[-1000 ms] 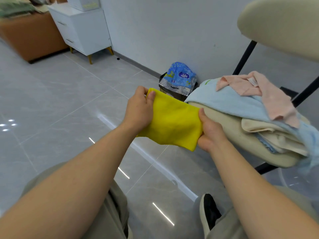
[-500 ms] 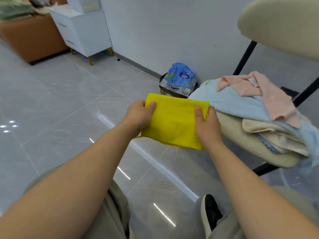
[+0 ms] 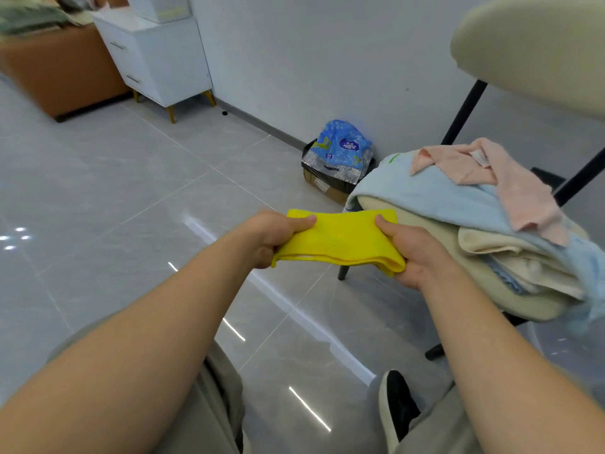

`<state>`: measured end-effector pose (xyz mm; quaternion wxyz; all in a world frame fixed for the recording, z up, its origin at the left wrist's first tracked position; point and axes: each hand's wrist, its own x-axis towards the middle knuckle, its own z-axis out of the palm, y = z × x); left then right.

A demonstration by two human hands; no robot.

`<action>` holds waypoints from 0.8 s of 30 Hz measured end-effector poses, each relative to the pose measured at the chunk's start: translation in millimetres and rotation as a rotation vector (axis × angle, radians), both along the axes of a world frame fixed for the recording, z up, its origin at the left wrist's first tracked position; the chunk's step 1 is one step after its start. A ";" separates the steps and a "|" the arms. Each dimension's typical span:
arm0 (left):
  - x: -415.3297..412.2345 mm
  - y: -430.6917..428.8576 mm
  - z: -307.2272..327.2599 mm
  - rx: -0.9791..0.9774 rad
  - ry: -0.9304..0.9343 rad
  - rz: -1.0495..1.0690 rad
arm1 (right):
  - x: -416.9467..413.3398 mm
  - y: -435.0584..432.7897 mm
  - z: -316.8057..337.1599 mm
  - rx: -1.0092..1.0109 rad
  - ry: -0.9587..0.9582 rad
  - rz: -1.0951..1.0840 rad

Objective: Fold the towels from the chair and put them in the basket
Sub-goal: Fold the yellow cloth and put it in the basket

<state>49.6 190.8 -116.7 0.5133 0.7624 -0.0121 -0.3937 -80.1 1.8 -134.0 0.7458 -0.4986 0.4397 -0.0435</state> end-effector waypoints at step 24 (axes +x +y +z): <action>7.6 7.7 28.5 -0.251 0.397 0.067 | -12.1 0.9 20.9 0.302 -0.098 0.099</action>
